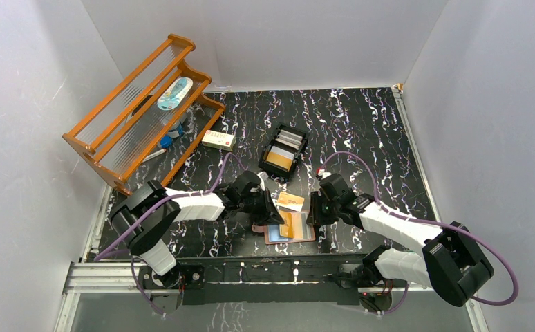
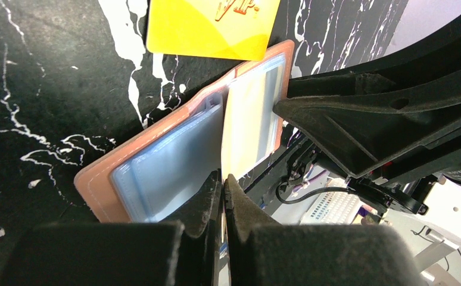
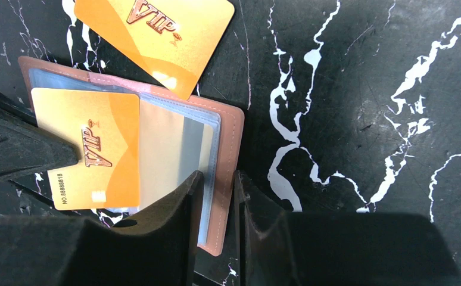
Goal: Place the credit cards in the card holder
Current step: Insert the credit card into the card holder.
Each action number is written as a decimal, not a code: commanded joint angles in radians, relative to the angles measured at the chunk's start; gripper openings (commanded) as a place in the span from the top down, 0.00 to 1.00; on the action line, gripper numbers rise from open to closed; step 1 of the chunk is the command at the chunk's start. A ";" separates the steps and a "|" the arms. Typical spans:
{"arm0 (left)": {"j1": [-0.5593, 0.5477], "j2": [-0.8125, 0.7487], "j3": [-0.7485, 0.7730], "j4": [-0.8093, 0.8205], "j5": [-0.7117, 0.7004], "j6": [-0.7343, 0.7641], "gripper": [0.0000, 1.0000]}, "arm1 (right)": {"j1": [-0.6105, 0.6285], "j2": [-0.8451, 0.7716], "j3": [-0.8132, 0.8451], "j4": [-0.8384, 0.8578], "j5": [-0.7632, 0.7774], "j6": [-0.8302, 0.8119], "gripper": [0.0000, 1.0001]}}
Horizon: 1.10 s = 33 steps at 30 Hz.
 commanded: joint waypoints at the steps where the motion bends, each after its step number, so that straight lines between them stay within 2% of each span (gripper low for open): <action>1: -0.004 0.009 0.043 -0.051 0.005 0.046 1.00 | 0.001 0.018 -0.027 0.019 -0.003 0.025 0.66; 7: -0.003 0.004 0.095 -0.192 -0.020 0.124 1.00 | 0.001 0.018 -0.027 0.019 0.002 0.024 0.67; 13: -0.003 0.003 0.131 -0.312 -0.043 0.107 1.00 | 0.001 0.013 -0.027 0.018 0.007 0.026 0.67; 24: -0.005 0.028 0.116 -0.271 -0.021 0.013 1.00 | 0.001 0.024 -0.030 0.027 0.011 0.029 0.67; 33: -0.008 0.061 0.111 -0.183 0.026 0.030 1.00 | 0.001 0.027 -0.032 0.029 0.013 0.033 0.67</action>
